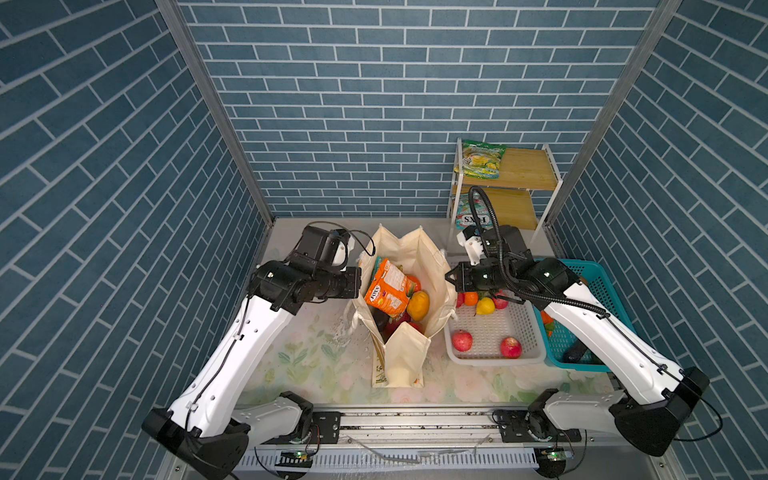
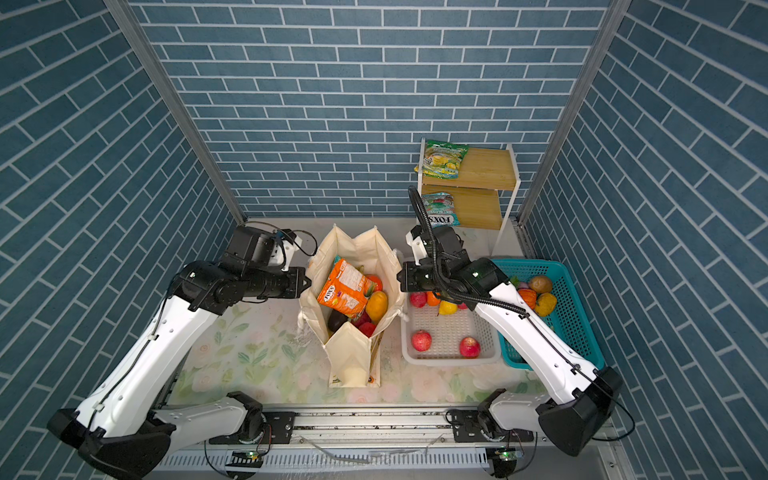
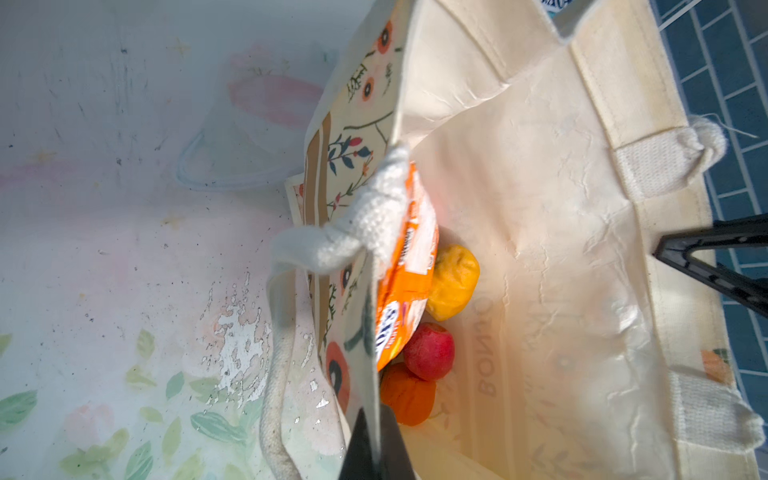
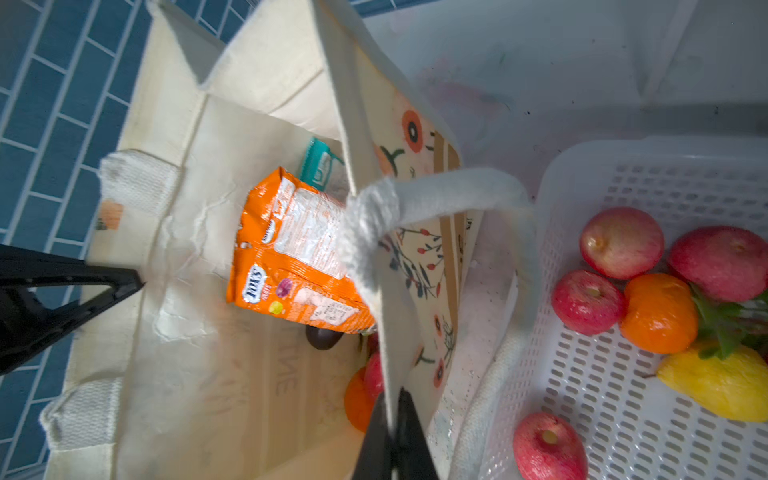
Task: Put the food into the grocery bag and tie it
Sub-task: 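Grasp the tote's handle nearest the white basket with the right gripper, then release the tote rim with the left gripper and grasp the other handle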
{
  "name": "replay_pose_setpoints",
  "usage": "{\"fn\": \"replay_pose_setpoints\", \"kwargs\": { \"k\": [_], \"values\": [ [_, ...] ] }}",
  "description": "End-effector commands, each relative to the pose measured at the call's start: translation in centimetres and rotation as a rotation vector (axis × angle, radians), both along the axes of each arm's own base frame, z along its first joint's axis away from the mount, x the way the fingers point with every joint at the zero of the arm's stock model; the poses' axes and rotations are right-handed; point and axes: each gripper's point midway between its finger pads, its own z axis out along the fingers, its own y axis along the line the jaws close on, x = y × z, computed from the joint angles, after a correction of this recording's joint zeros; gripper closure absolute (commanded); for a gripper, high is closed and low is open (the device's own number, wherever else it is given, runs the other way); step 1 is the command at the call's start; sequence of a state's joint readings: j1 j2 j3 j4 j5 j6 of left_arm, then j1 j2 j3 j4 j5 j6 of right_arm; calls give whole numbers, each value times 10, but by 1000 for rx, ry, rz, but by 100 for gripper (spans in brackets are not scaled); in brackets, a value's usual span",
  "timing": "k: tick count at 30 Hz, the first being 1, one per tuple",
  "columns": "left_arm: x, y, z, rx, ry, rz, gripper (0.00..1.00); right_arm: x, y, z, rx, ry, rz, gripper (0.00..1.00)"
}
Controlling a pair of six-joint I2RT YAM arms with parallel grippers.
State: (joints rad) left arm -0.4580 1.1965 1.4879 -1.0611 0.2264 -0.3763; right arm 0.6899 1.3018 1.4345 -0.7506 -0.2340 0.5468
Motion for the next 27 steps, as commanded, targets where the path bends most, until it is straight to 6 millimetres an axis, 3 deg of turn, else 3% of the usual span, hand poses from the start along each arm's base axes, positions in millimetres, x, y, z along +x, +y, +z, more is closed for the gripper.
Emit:
{"fn": "replay_pose_setpoints", "kwargs": {
  "k": [1, 6, 15, 20, 27],
  "values": [
    [6, -6, 35, -47, -101, -29, 100, 7, 10, 41, 84, -68, -11, 100],
    [12, -9, 30, -38, -86, -30, 100, 17, 11, 31, 52, -66, -31, 100],
    [20, -3, 9, 42, -51, -15, 100, 26, 14, -11, -13, -26, -41, 100],
    [16, 6, 11, 77, -64, -4, 81, 24, 8, -15, -28, -31, -56, 100],
    [4, 22, 36, 82, -127, 42, 53, 21, 3, -9, -29, -51, -65, 100]
  ]
}}
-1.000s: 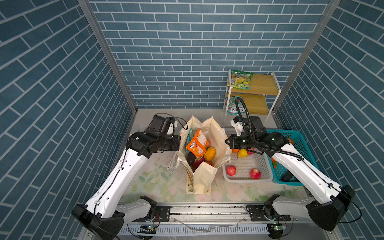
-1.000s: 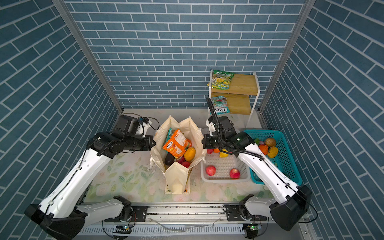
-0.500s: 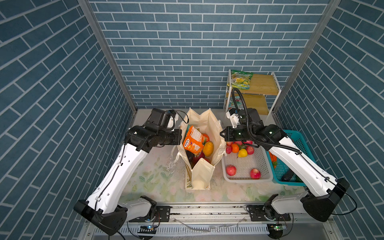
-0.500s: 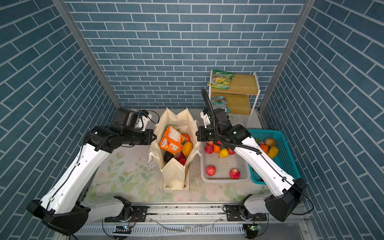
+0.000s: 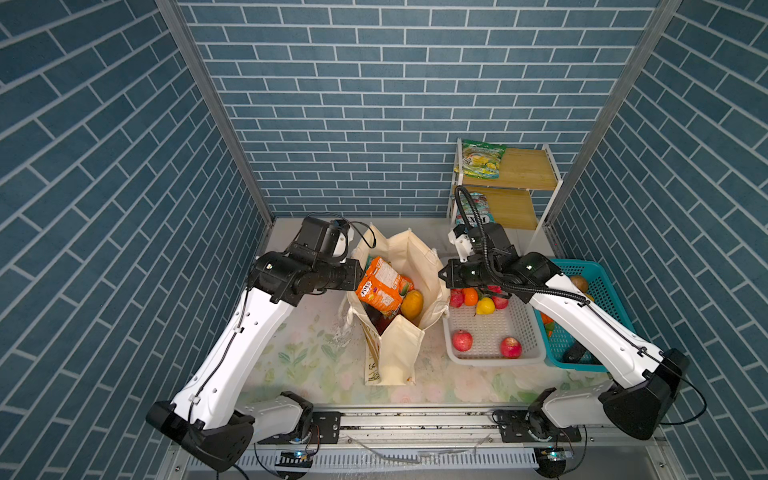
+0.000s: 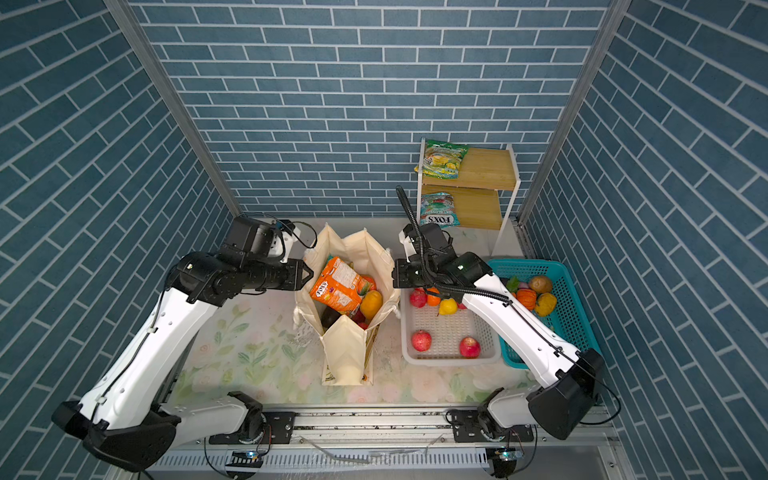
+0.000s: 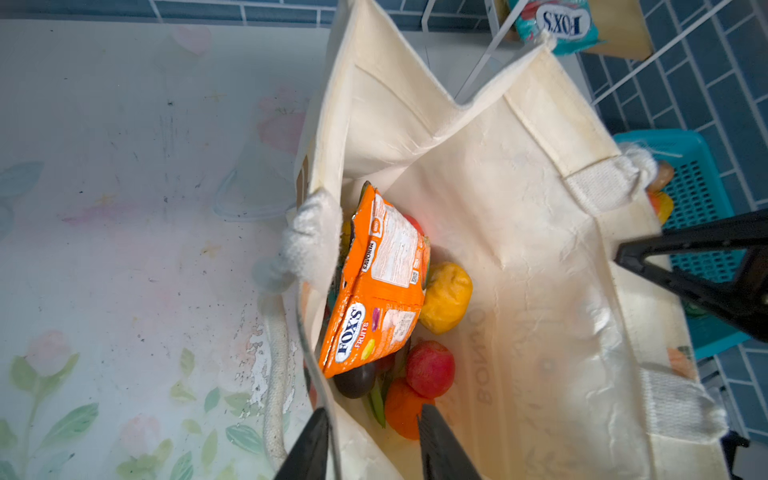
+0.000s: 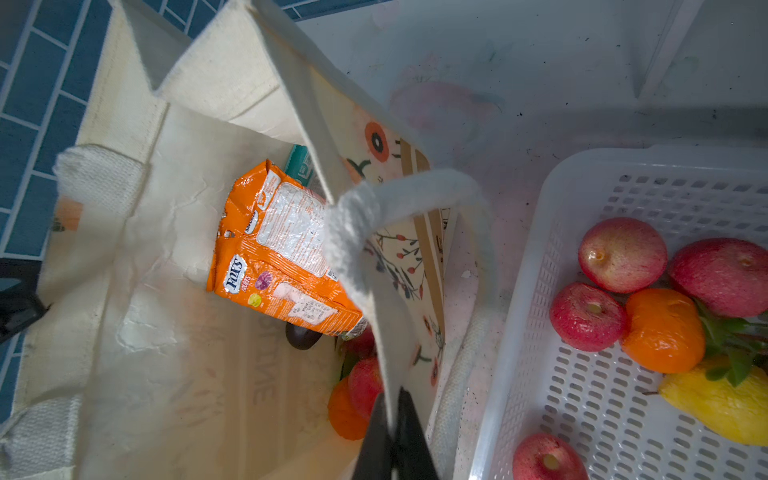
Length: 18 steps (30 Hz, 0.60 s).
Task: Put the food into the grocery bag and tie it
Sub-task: 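Release the tote rim with the left gripper and grasp the other handle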
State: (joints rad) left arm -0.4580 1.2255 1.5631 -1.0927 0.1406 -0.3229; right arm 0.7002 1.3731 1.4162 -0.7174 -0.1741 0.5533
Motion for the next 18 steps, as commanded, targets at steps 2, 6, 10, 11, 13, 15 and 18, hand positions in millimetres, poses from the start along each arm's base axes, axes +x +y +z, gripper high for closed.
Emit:
{"fn": "replay_pose_setpoints", "kwargs": {
  "k": [2, 6, 10, 11, 13, 15, 18],
  "values": [
    [-14, 19, 34, 1, -98, 46, 48, 3, -5, 21, 34, -76, -24, 100],
    [-31, 44, 55, 18, -168, 123, 40, 2, -7, 21, 33, -82, -29, 100],
    [-47, 71, 64, 46, -217, 214, 35, 2, -6, 21, 36, -81, -28, 95],
    [-50, 78, 63, 54, -225, 241, 35, 1, -7, 21, 37, -82, -27, 94],
    [-55, 89, 59, 52, -231, 278, 35, 1, -9, 23, 37, -90, -33, 88],
    [-59, 97, 48, 37, -210, 313, 35, 0, -11, 30, 44, -107, -39, 83],
    [-56, 108, 25, 16, -178, 360, 35, 0, -16, 43, 52, -136, -54, 73]
  ]
}}
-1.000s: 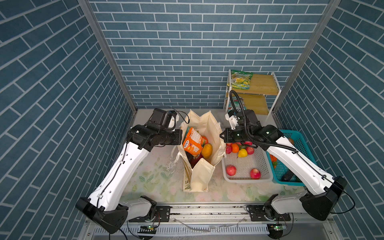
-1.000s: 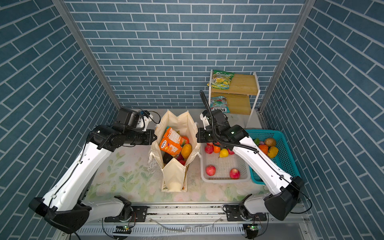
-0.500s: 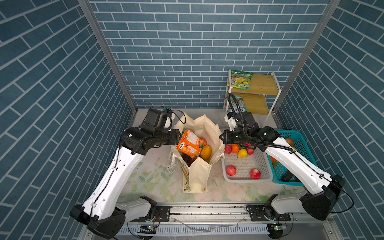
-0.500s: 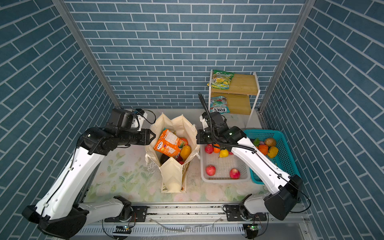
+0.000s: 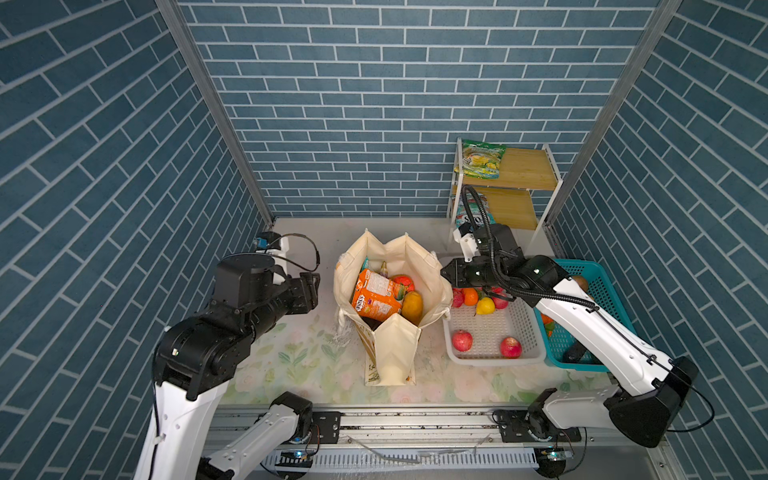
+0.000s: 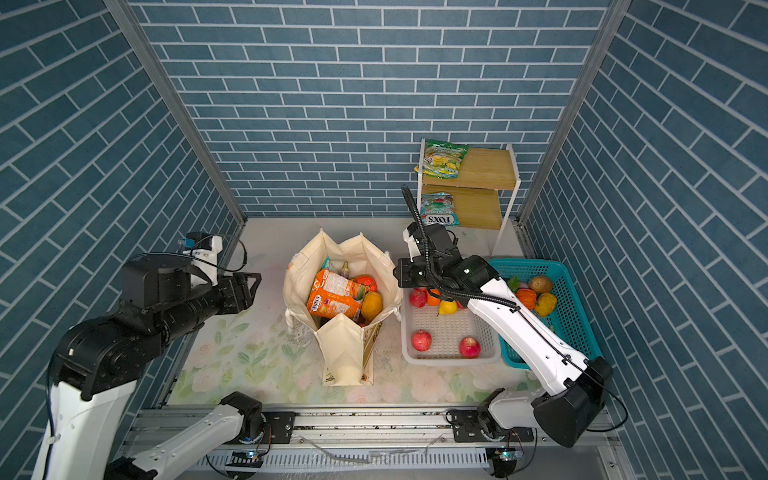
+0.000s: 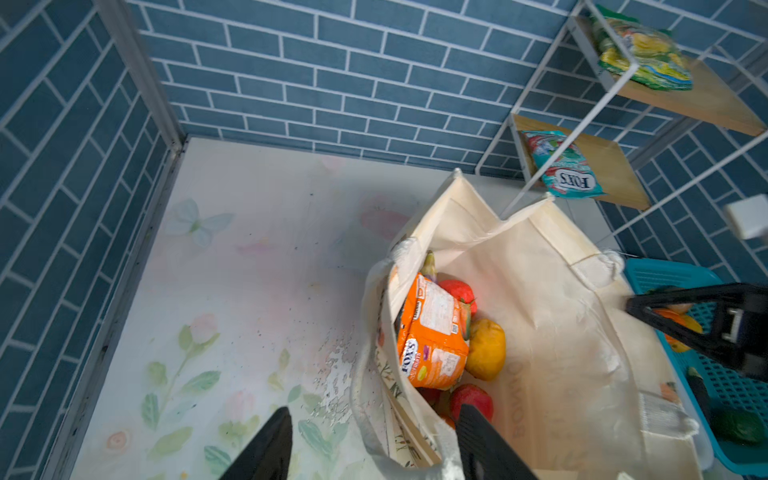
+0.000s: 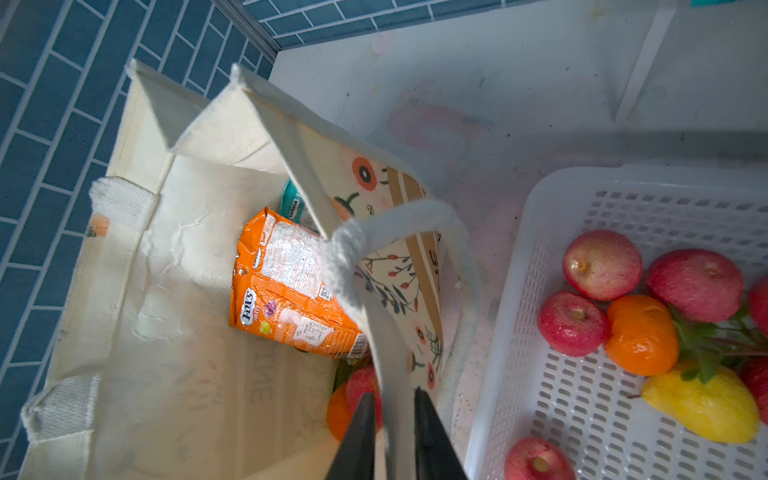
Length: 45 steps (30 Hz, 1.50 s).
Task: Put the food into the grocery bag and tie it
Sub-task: 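Release the tote rim with the left gripper and grasp the other handle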
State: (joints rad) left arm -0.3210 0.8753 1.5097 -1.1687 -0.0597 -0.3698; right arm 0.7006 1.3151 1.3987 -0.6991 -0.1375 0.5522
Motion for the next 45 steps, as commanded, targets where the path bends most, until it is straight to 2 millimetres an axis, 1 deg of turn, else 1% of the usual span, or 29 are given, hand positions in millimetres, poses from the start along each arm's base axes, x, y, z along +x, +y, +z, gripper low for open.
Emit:
{"fn": "replay_pose_setpoints", "kwargs": {
  "k": [1, 3, 6, 7, 9, 11, 14, 18, 20, 22, 24, 27, 32, 34, 39, 41, 45],
  "values": [
    [6, 14, -36, -2, 79, 70, 35, 1, -8, 31, 34, -82, -32, 71],
    [9, 20, -61, -24, 116, 98, 36, 2, -15, 38, 27, -108, -55, 62],
    [14, 20, -90, -114, 158, 104, 36, -2, -24, 49, 29, -140, -79, 57],
    [16, 20, -97, -138, 168, 103, 36, -3, -28, 52, 29, -148, -88, 57],
    [21, 14, -118, -202, 211, 81, 36, -6, -35, 56, 31, -165, -107, 56],
    [25, 6, -136, -270, 248, 48, 35, -10, -40, 57, 33, -175, -115, 56],
    [30, -3, -157, -337, 280, 9, 33, -16, -48, 54, 28, -177, -128, 56],
    [34, -8, -182, -373, 315, -23, 31, -24, -56, 47, 26, -170, -139, 56],
    [36, -11, -185, -398, 313, -38, 31, -27, -61, 45, 26, -164, -149, 57],
    [39, -15, -178, -412, 289, -69, 31, -31, -64, 44, 30, -162, -155, 57],
    [41, -18, -178, -421, 293, -88, 31, -34, -67, 43, 34, -165, -157, 58],
    [43, -21, -185, -440, 329, -102, 35, -38, -73, 41, 30, -167, -164, 58],
    [46, -29, -188, -485, 354, -136, 44, -45, -80, 38, 26, -168, -169, 59],
    [45, -32, -188, -498, 367, -156, 46, -46, -81, 36, 27, -170, -173, 59],
    [44, -37, -193, -516, 407, -185, 47, -48, -84, 32, 37, -162, -186, 60],
    [44, -38, -197, -524, 429, -190, 49, -50, -86, 31, 40, -158, -191, 60],
    [46, -39, -199, -531, 433, -197, 53, -53, -89, 30, 43, -157, -197, 61]
  ]
}}
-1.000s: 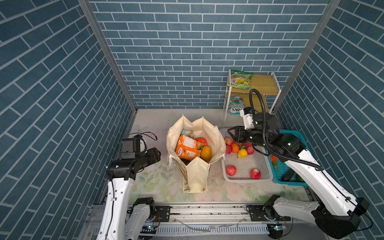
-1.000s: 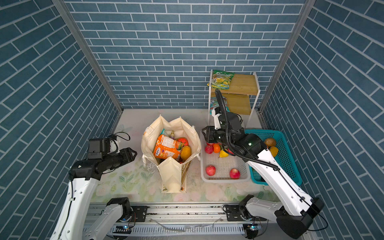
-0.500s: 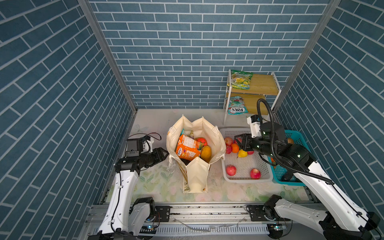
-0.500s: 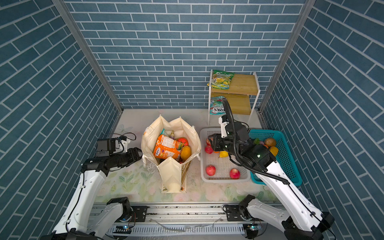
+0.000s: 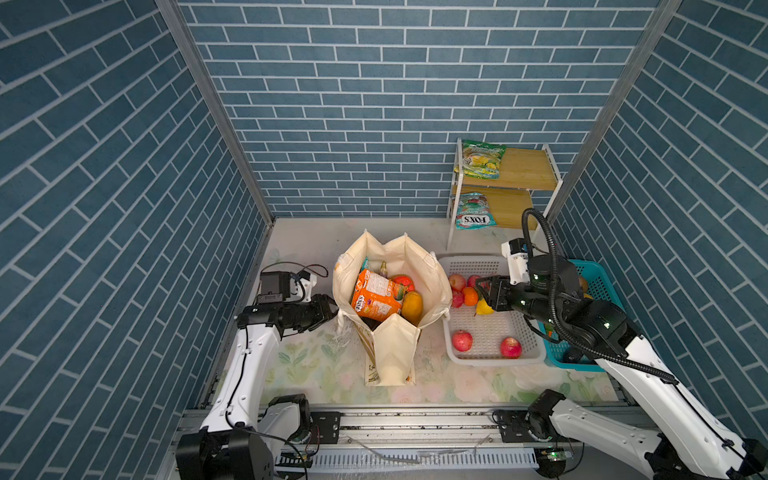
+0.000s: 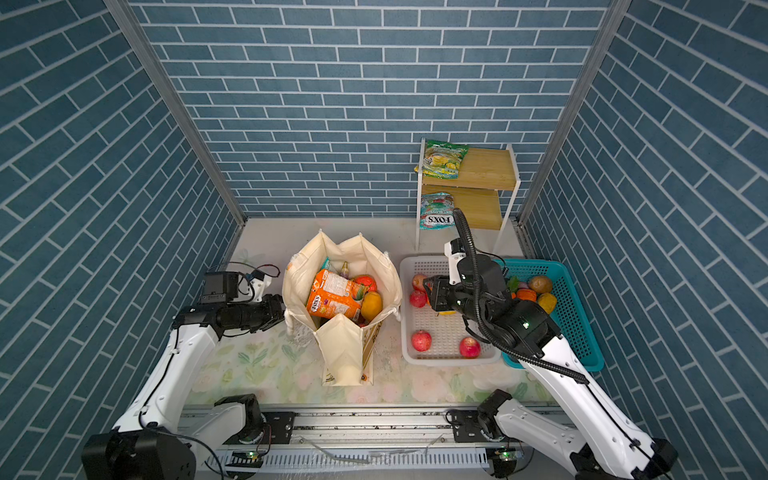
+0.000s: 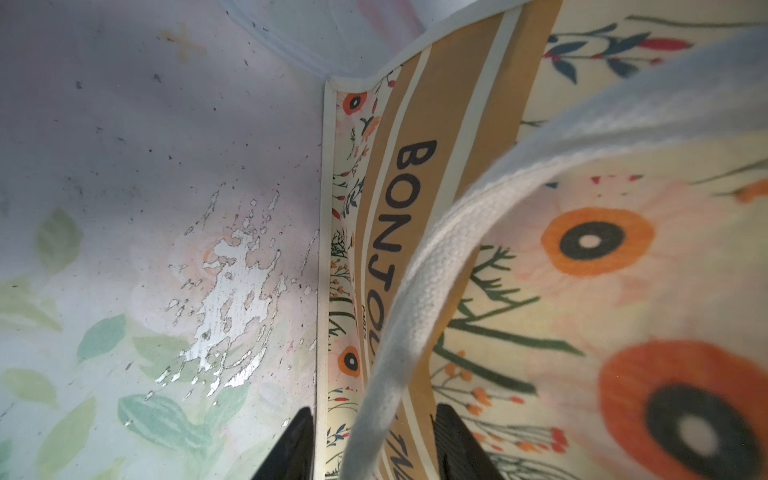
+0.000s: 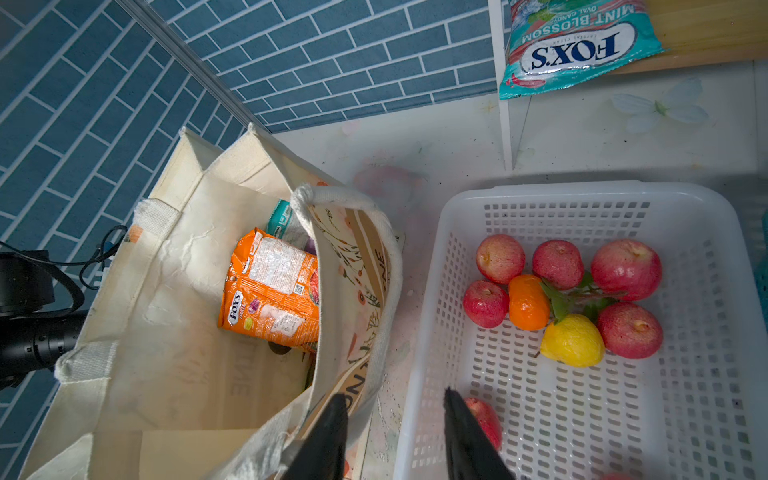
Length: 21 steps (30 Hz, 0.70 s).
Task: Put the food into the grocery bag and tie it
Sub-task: 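Release the tote rim with the left gripper and grasp the other handle, then pull the left gripper's handle away from the tote while the right gripper holds its handle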
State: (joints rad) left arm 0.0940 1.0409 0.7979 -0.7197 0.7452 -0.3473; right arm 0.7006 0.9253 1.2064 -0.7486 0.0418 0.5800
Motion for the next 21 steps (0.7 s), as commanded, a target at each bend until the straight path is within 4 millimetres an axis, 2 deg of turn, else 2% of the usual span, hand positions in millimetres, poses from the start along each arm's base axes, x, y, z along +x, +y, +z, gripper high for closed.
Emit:
{"fn": "replay_pose_setpoints", "kwargs": {
  "k": [1, 14, 21],
  "values": [
    [2, -2, 5, -15, -24, -25, 54, -5, -8, 0, 17, 9, -36, 61],
    [2, -3, 4, -17, -28, -31, 77, -11, -10, -18, 58, 19, -38, 63],
    [3, 2, 8, 21, -50, -16, 88, -3, -8, -34, 71, 13, -62, 62]
  ]
}}
